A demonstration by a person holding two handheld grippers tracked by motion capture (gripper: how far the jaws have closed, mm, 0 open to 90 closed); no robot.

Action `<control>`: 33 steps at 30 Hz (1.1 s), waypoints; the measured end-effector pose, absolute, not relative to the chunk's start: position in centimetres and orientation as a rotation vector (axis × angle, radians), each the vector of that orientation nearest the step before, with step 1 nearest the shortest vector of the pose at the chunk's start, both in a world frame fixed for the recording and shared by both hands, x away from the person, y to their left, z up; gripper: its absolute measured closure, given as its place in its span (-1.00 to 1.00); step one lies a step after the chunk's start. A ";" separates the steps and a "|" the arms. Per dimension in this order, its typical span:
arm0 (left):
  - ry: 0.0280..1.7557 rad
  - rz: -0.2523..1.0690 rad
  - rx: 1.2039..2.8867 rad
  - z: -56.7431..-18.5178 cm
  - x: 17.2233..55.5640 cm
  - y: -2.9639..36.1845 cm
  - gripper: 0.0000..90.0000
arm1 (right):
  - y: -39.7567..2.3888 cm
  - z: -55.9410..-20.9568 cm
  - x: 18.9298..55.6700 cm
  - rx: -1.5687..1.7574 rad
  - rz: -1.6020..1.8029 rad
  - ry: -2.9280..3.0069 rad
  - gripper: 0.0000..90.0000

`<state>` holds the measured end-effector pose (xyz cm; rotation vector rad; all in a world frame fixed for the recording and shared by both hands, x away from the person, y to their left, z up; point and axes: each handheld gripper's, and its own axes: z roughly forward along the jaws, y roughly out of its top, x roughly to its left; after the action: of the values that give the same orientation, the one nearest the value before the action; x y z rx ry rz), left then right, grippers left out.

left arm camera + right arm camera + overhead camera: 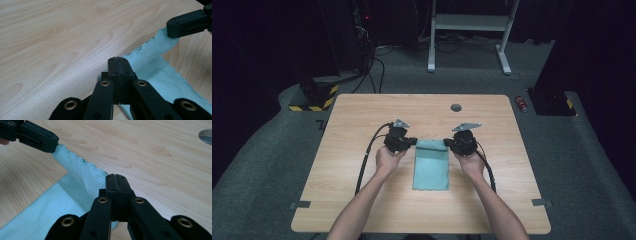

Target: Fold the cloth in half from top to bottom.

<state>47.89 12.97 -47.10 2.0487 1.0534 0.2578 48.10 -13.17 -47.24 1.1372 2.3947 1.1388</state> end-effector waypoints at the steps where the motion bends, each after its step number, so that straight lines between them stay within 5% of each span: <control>1: 1.055 0.251 2.050 -47.3 47.7 12.9 1.00 | -13.2 -47.3 48.0 1.137 1.141 2.396 1.00; 33: 1.005 0.261 2.064 -48.4 45.0 12.7 1.00 | -13.9 -49.0 45.7 1.139 1.168 2.422 1.00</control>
<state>44.99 12.74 -48.41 2.0640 1.0054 0.2610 45.71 -13.93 -49.03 1.1394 2.4220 1.1680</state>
